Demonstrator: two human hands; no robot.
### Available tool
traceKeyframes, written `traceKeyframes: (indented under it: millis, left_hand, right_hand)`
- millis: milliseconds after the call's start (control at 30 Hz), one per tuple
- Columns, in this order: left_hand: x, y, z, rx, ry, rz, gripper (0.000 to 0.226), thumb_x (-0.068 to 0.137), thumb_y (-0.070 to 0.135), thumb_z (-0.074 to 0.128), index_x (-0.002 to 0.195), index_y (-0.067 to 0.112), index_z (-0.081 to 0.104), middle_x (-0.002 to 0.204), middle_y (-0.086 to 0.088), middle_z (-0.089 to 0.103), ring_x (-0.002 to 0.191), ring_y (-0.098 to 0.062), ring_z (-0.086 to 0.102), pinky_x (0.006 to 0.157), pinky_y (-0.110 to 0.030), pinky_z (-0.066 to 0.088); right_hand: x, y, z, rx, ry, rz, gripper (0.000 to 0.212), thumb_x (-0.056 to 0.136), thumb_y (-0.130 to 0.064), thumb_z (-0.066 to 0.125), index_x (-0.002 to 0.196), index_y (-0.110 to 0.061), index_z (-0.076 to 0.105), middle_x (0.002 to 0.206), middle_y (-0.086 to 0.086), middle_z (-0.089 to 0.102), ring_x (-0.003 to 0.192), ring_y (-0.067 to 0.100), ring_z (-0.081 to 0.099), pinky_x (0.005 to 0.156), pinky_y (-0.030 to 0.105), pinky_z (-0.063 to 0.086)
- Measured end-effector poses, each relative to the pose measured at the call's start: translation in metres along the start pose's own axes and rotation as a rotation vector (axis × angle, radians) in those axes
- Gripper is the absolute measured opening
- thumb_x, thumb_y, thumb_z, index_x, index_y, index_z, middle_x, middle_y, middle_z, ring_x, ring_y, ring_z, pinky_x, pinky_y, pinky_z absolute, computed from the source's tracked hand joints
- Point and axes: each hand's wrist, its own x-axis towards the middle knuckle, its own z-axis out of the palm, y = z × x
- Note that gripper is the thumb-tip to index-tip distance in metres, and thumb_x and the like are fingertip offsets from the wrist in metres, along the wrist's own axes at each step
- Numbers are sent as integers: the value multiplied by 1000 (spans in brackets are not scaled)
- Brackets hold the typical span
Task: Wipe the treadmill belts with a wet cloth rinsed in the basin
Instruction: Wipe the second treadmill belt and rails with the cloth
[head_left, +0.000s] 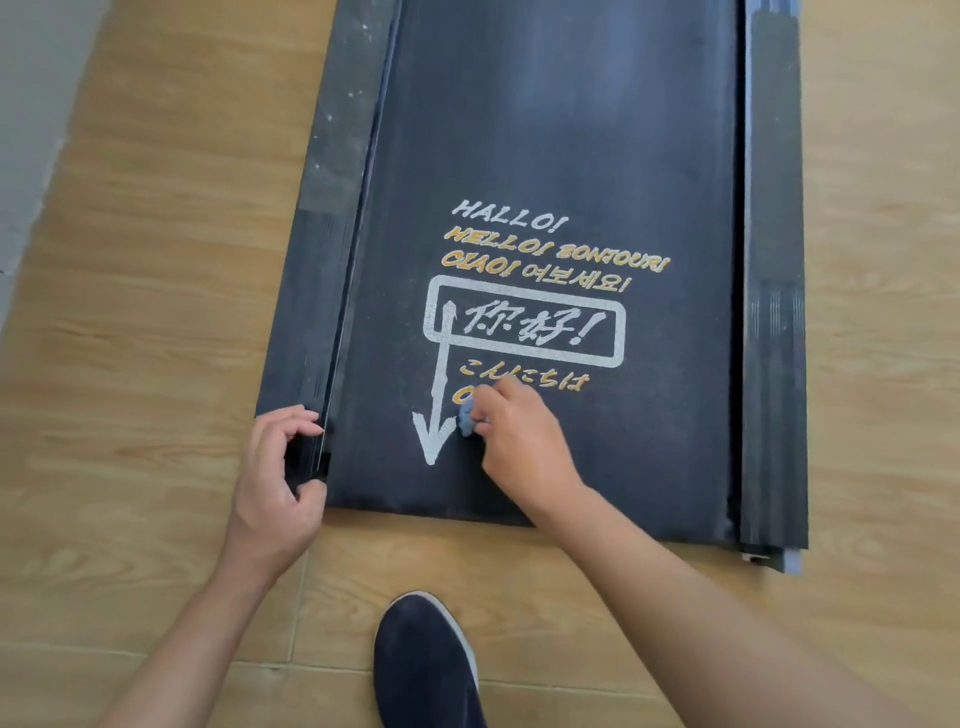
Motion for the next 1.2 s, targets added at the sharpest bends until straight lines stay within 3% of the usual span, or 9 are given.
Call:
traceKeyframes:
  millis: [133, 233, 367, 533, 667, 767, 867, 1067, 1200]
  left_hand:
    - [-1, 3, 3, -54, 67, -60, 28, 67, -3, 44, 93, 8, 46, 124, -9, 56, 133, -20, 53, 111, -31, 42]
    - [-2, 8, 9, -12, 110, -76, 24, 68, -2, 43, 88, 10, 44, 122, -6, 55, 134, -18, 52, 108, -23, 41]
    - [-2, 17, 20, 138, 59, -28, 33, 67, -5, 37, 94, 9, 52, 121, -4, 55, 134, -24, 51, 112, -33, 39]
    - [-3, 29, 42, 233, -74, 76, 44, 64, -7, 37, 99, 7, 58, 124, -5, 58, 134, -28, 50, 113, -46, 39]
    - [-1, 33, 55, 216, -88, 81, 45, 64, -7, 37, 100, 7, 60, 124, -6, 58, 132, -28, 51, 111, -52, 41]
    - [1, 38, 58, 186, -53, 50, 47, 65, -7, 37, 103, 8, 60, 127, -4, 56, 133, -24, 48, 114, -46, 38]
    - [0, 39, 50, 181, 2, 41, 48, 64, -8, 37, 104, 7, 61, 129, -5, 55, 131, -25, 49, 113, -38, 37]
    - [-13, 20, 15, 124, 118, -40, 34, 64, -8, 34, 90, 9, 48, 129, -8, 54, 134, -24, 49, 113, -32, 37]
    - [-32, 8, -5, 70, 220, -165, 30, 63, -7, 34, 88, 8, 41, 127, -12, 55, 129, -27, 51, 108, -24, 37]
  right_hand:
    - [40, -97, 50, 27, -98, -108, 18, 85, 3, 60, 91, -14, 56, 102, 9, 49, 90, 32, 47, 60, 38, 37]
    - [43, -112, 53, -1, -154, -154, 15, 91, 1, 57, 102, -9, 61, 105, 11, 49, 94, 31, 47, 60, 40, 37]
    - [6, -36, 14, -5, -130, -181, 24, 83, 8, 55, 92, -15, 56, 103, 6, 48, 90, 29, 44, 64, 41, 35]
    - [-78, 131, -70, -176, 66, 206, 37, 76, 11, 58, 81, -23, 45, 92, -8, 39, 83, 25, 43, 56, 38, 40]
    - [-110, 165, -95, -289, 151, 385, 37, 84, 12, 55, 83, -21, 40, 93, -8, 38, 83, 22, 38, 53, 31, 35]
    - [-102, 139, -76, -225, 204, 369, 29, 88, 9, 53, 82, -16, 41, 90, -5, 39, 81, 25, 41, 58, 37, 39]
    - [-71, 80, -37, -97, 128, 219, 27, 84, 9, 55, 80, -17, 51, 89, -3, 47, 77, 27, 43, 60, 40, 45]
    - [20, -90, 47, 130, -108, -64, 19, 84, 3, 59, 84, -16, 64, 94, 3, 53, 87, 30, 47, 59, 38, 36]
    - [32, -122, 65, 77, -166, -111, 16, 88, 3, 58, 94, -11, 63, 100, 6, 52, 91, 30, 46, 57, 38, 33]
